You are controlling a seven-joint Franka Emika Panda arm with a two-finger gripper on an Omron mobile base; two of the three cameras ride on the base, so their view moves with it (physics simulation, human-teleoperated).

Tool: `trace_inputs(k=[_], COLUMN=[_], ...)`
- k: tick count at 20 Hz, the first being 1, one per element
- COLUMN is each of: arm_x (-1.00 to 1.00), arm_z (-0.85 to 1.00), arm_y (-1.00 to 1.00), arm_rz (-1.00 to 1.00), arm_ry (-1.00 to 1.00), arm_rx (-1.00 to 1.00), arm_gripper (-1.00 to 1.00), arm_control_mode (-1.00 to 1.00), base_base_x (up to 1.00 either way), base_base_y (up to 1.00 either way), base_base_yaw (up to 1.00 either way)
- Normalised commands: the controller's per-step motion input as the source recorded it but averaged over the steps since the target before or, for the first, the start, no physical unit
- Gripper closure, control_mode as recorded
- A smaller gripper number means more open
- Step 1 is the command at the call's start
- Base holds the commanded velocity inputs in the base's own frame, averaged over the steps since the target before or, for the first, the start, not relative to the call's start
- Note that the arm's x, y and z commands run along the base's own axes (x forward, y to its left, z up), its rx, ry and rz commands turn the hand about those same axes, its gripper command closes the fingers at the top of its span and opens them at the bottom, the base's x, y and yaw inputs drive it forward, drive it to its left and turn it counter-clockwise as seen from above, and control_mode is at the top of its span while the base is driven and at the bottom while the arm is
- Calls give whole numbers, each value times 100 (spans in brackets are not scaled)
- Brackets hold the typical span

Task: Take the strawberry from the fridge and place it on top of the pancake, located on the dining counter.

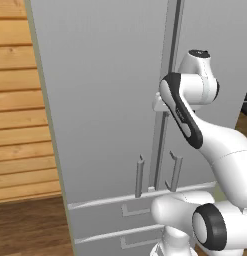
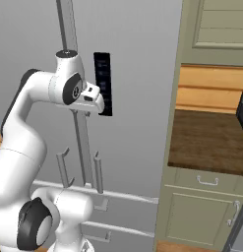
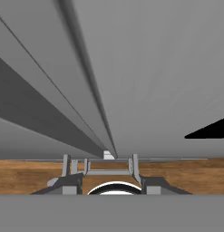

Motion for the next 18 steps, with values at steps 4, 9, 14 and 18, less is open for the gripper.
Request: trace_inputs(k=[4,9,14,18], arm_x=[0,0,0,0], arm_z=[0,0,0,0], arm_y=[0,0,0,0], arm_rz=[0,0,0,0], arm_ry=[0,0,0,0], arm_rx=[0,0,0,0], arm_gripper=[-100,-100,-100,-100], arm_control_mode=[100,100,100,100], base_base_x=[0,-10,-60,-66], base_base_y=[0,0,3,24], base_base_yaw=[0,0,0,0])
